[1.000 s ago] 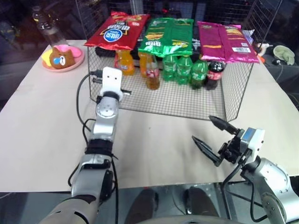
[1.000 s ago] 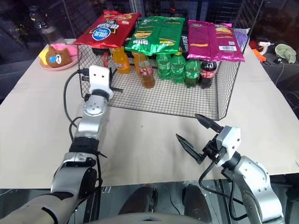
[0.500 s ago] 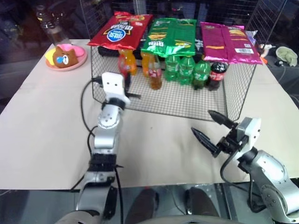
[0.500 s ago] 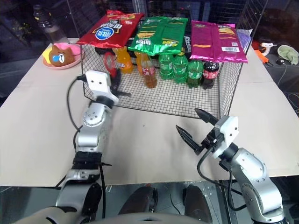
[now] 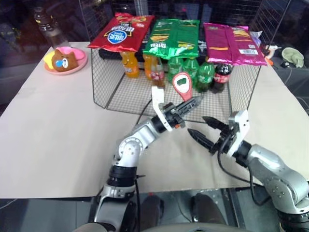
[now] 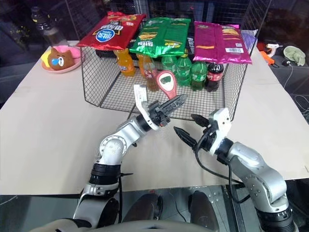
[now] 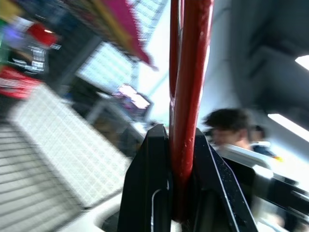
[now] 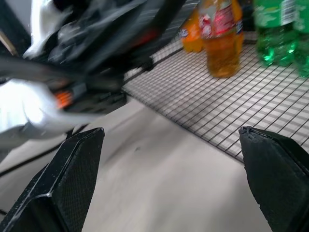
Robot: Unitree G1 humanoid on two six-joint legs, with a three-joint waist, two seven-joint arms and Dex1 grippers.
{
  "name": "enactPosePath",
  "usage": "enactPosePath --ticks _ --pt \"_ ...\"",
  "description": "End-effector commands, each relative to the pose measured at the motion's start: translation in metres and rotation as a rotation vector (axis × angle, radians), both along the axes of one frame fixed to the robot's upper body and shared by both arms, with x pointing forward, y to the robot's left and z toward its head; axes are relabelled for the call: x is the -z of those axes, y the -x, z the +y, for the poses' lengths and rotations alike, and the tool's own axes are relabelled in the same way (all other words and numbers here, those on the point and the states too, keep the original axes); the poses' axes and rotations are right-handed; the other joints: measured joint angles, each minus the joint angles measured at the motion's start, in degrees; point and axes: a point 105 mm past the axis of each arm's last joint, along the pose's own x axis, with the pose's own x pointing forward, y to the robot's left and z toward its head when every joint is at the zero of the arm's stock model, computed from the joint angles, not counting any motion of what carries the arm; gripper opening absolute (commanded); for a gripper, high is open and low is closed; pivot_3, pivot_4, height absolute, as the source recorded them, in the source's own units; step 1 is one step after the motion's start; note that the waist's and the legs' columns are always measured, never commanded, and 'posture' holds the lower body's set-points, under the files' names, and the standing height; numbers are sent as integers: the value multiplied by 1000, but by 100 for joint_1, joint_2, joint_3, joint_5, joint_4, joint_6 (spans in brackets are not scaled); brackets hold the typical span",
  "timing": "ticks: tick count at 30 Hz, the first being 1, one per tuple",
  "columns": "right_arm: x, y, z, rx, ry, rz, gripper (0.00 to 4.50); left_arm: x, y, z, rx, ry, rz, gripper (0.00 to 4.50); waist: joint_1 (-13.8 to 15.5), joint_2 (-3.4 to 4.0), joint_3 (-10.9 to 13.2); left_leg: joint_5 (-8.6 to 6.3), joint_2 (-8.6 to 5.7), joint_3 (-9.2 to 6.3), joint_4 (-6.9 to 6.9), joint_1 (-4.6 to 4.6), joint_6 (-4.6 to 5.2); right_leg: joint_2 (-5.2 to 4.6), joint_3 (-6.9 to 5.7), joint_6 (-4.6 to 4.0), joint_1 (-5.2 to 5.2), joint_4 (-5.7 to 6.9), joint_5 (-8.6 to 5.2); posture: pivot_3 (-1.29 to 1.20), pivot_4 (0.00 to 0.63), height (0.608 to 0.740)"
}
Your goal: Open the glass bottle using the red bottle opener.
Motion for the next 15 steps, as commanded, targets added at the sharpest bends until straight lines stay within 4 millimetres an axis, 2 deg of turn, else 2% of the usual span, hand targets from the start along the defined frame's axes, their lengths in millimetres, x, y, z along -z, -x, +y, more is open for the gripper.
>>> enactPosePath --ticks 1,6,9,12,15 --pt "-12 0 -9 7 -34 -11 4500 -14 6 4 100 97 28 39 7 0 0 0 0 -1 0 0 0 0 0 0 0 -1 0 0 150 740" --pt "-19 8 -10 -65 -59 15 4500 -12 3 9 139 139 95 39 5 0 0 0 0 -1 3 -3 0 -1 -1 0 0 -1 0 0 150 740" --pt "-24 7 -19 -61 -59 -3 4500 -3 5 4 141 46 59 39 6 0 0 0 0 -1 3 -3 0 0 -1 0 0 -2 0 0 150 740" --pt "-41 2 -28 -51 -102 -39 4500 10 16 -3 200 -47 22 39 4 1 0 0 -2 1 3 -3 0 0 0 0 0 -2 0 0 150 740" --pt "-63 4 -20 -127 -153 -73 4500 21 32 -6 298 -103 14 39 -17 5 3 0 -1 4 3 -3 1 0 4 0 -1 -1 0 0 150 740"
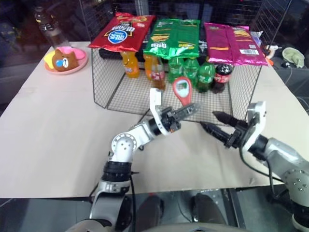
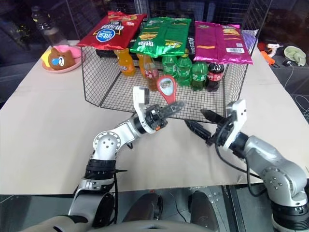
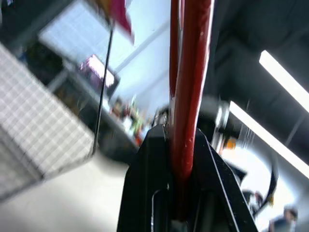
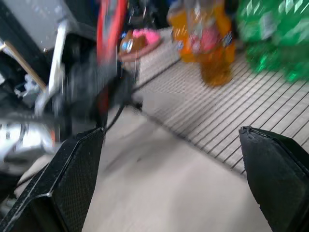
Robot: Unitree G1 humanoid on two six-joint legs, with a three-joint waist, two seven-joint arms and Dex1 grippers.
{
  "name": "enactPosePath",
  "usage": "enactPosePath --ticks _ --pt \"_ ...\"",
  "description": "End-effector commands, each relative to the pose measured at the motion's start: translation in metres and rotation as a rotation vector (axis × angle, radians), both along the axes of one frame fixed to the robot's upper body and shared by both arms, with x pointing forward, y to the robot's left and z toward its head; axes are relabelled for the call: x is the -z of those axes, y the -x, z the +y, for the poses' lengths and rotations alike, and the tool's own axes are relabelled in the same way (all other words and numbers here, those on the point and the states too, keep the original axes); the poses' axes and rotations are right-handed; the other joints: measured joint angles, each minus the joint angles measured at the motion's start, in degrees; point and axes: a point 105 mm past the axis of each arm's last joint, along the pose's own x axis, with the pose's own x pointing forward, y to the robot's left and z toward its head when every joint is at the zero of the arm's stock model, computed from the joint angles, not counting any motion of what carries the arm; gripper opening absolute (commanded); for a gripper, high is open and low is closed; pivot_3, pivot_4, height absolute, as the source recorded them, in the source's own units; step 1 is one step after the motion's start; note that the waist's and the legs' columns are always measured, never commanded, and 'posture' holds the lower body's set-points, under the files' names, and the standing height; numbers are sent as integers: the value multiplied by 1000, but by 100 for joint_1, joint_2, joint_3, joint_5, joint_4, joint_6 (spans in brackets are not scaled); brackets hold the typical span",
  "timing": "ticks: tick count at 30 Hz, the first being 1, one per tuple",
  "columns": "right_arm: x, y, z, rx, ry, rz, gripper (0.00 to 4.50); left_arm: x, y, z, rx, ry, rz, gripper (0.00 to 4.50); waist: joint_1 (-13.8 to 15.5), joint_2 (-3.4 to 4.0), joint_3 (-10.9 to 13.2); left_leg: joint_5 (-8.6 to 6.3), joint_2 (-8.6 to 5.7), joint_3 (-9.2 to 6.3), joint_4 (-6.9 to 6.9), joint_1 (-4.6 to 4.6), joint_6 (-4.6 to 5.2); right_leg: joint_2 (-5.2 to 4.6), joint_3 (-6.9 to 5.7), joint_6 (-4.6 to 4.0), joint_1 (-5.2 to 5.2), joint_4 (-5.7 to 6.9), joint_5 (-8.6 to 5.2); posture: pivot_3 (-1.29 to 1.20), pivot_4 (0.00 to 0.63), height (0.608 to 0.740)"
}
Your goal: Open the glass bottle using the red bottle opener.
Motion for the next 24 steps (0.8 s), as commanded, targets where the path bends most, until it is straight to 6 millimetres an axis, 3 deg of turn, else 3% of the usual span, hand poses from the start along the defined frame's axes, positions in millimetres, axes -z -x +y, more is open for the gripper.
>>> enactPosePath --ticks 1,10,13,21,24 --pt "-29 10 12 -112 -53 -62 4500 1 24 -9 135 -25 -58 39 1 2 1 0 2 0 -1 0 0 0 0 0 0 0 0 0 150 740" --pt "-23 27 32 -299 -3 32 4500 8 35 -13 202 -63 -83 39 26 2 2 -1 1 -14 11 -29 2 -4 -13 0 -13 -6 0 0 150 740" --pt "-22 26 34 -302 5 39 3831 10 36 -13 206 -70 -87 0 25 3 2 -1 1 -18 12 -38 2 -4 -17 0 -21 -4 0 0 150 740" --pt "-20 22 31 -276 -8 53 268 16 35 -17 190 -102 -102 0 26 3 2 -1 1 -16 14 -49 2 -5 -15 0 -33 -3 0 0 150 740" --pt "-18 22 30 -272 2 54 92 16 35 -17 187 -95 -95 0 26 2 2 -1 2 -17 14 -50 2 -5 -15 0 -33 -3 0 0 150 740"
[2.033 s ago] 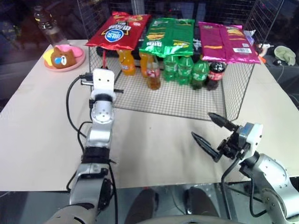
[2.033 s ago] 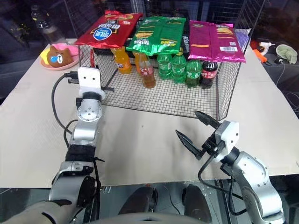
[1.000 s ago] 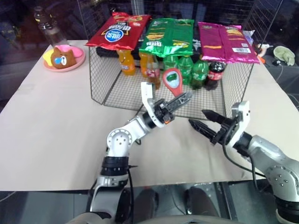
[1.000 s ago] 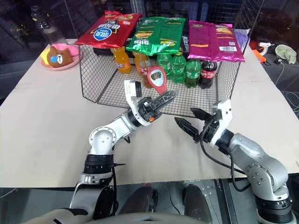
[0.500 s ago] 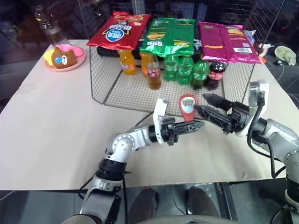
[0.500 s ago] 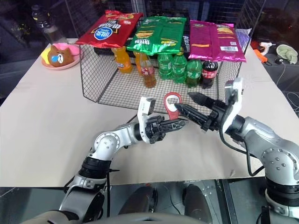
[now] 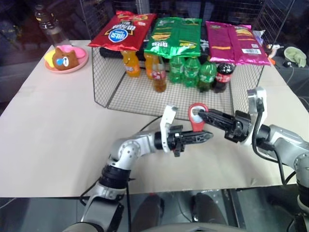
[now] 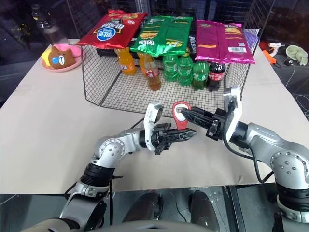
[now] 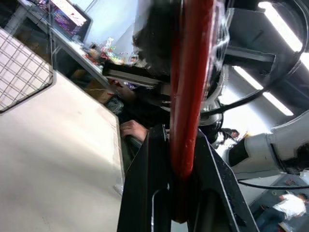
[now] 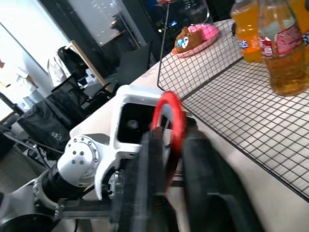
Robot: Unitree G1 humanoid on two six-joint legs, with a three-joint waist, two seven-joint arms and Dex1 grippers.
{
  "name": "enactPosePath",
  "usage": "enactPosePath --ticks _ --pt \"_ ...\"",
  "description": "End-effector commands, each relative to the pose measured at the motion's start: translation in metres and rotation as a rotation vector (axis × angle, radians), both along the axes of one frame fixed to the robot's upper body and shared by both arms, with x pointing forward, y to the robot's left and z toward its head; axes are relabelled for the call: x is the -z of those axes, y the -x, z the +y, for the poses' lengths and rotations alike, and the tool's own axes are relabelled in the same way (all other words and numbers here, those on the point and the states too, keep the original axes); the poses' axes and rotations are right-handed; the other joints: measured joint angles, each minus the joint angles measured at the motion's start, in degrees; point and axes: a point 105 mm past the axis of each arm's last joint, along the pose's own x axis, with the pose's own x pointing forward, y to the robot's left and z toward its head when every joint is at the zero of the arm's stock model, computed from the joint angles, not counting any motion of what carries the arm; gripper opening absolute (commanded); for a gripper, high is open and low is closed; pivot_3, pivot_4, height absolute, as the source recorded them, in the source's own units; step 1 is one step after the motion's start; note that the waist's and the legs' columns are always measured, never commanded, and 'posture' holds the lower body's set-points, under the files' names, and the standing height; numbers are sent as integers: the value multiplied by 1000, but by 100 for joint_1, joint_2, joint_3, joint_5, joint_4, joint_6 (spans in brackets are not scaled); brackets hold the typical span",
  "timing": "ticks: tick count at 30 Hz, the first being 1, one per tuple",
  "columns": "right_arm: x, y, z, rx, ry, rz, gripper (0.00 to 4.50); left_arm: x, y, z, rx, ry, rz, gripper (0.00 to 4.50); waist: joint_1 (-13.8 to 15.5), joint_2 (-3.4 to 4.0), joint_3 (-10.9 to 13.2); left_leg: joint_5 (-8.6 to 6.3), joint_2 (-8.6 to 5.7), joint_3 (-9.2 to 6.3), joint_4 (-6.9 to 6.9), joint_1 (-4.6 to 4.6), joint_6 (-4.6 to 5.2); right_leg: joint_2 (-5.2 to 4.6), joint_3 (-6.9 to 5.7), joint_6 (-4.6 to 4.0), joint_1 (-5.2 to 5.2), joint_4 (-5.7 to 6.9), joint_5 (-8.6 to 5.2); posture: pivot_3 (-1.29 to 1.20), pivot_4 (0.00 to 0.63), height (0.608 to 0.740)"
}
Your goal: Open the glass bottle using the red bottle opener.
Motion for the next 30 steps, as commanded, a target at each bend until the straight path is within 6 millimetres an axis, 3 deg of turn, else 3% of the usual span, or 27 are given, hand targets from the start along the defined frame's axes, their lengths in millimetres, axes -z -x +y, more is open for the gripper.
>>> enactPosePath --ticks 1,5,15,23,28,30 --pt "-7 7 3 -30 1 -43 92 -3 3 -3 7 15 -7 0 0 0 0 0 0 0 0 -1 0 0 0 0 0 0 0 0 150 740" --pt "-6 5 2 -16 8 -42 0 -7 7 -2 13 31 -44 1546 0 0 0 0 0 -1 0 -1 0 0 0 0 -1 0 0 0 150 740" --pt "1 6 1 -26 28 -14 0 -23 -4 8 -26 77 -101 1546 1 0 0 0 0 0 0 -3 0 0 0 0 -2 0 0 0 150 740" --pt "10 3 -5 -7 60 1 0 -22 -12 12 -47 60 -96 1546 0 0 0 0 0 0 0 -4 0 1 -1 0 -3 0 0 0 150 740" --pt "10 2 -4 10 52 -4 0 -19 -7 10 -18 65 -78 104 -1 0 0 0 0 2 0 -7 0 1 0 0 -7 0 0 0 150 740" --pt "9 1 -5 15 45 -8 0 -17 -6 10 -7 59 -73 90 -1 0 0 0 0 1 0 -7 0 1 0 0 -7 0 0 0 150 740"
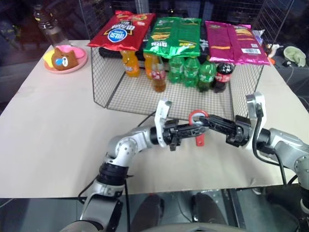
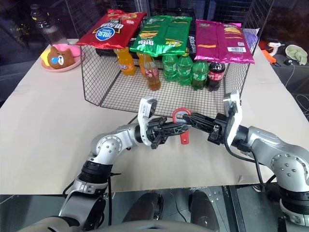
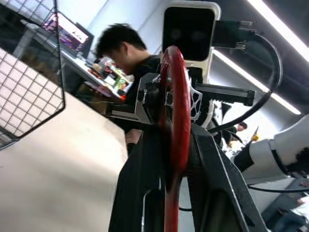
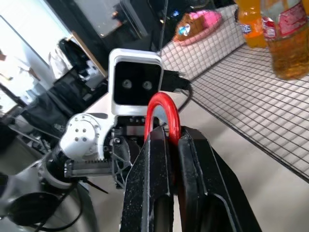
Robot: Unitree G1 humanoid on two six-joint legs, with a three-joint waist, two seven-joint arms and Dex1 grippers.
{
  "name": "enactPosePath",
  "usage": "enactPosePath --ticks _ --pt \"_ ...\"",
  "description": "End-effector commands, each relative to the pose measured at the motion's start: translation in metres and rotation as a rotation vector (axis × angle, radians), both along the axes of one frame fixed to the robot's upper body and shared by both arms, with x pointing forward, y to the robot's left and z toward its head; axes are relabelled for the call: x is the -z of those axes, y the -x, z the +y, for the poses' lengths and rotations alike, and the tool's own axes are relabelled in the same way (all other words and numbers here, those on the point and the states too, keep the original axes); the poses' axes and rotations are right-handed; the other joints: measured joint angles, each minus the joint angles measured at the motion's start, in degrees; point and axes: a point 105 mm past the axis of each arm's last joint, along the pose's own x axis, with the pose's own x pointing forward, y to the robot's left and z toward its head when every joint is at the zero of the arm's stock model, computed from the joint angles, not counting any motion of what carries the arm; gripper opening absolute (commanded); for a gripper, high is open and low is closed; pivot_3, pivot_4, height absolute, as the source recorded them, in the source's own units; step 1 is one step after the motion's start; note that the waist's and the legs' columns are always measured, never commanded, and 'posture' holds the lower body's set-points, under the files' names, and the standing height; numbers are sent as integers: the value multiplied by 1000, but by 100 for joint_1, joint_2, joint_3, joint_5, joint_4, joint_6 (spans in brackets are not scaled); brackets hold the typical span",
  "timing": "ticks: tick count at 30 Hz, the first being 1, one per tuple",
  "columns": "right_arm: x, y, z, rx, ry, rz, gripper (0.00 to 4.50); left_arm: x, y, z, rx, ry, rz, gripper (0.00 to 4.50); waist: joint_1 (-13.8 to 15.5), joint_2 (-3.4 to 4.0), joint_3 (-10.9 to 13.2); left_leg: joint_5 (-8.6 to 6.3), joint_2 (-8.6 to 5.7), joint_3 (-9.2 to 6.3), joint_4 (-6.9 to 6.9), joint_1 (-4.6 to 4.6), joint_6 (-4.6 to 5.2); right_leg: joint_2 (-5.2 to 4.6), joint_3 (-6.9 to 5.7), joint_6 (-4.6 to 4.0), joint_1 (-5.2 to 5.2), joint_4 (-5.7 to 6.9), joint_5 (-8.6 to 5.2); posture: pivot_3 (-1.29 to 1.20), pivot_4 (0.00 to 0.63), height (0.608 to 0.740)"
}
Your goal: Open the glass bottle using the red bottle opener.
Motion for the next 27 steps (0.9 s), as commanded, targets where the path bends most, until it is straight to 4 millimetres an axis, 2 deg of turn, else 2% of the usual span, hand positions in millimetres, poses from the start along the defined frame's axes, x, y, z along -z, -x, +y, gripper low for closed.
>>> enactPosePath --ticks 1,9,10,11,13,15,23,27 --pt "-4 -2 -1 31 10 -33 0 -4 4 -2 21 4 -17 90 0 0 0 0 0 0 0 0 0 0 0 0 0 0 0 0 150 740" --pt "-10 -8 -4 66 -9 -56 0 0 4 -4 28 -23 -17 90 1 0 0 0 0 0 0 0 0 0 0 0 0 0 0 0 150 740" --pt "-10 -6 -3 56 -9 -57 764 0 4 -4 26 -22 -17 90 1 0 0 0 0 0 0 0 0 0 0 0 0 0 0 0 150 740" --pt "-10 -5 -3 49 -9 -58 1082 0 4 -4 26 -21 -16 90 2 0 0 0 0 0 0 0 0 0 0 0 0 0 0 0 150 740" --pt "-14 -9 -4 82 -42 -66 2160 0 4 -4 26 -19 -14 90 1 0 0 0 0 0 0 -1 0 -1 0 0 -1 0 0 0 150 740" --pt "-16 -12 -5 97 -70 -61 2884 0 4 -4 25 -20 -14 90 1 0 0 0 0 -1 0 -2 0 0 0 0 -2 0 0 0 150 740" --pt "-28 -10 -11 78 -222 20 2884 1 4 -5 23 -21 -22 90 -1 0 0 0 0 0 0 -2 0 -1 2 0 -3 1 0 0 150 740" --pt "-35 1 -9 -21 -344 131 2884 0 6 -6 32 -15 -33 90 -3 1 0 0 0 0 0 -3 0 -2 2 0 -3 0 0 0 150 740"
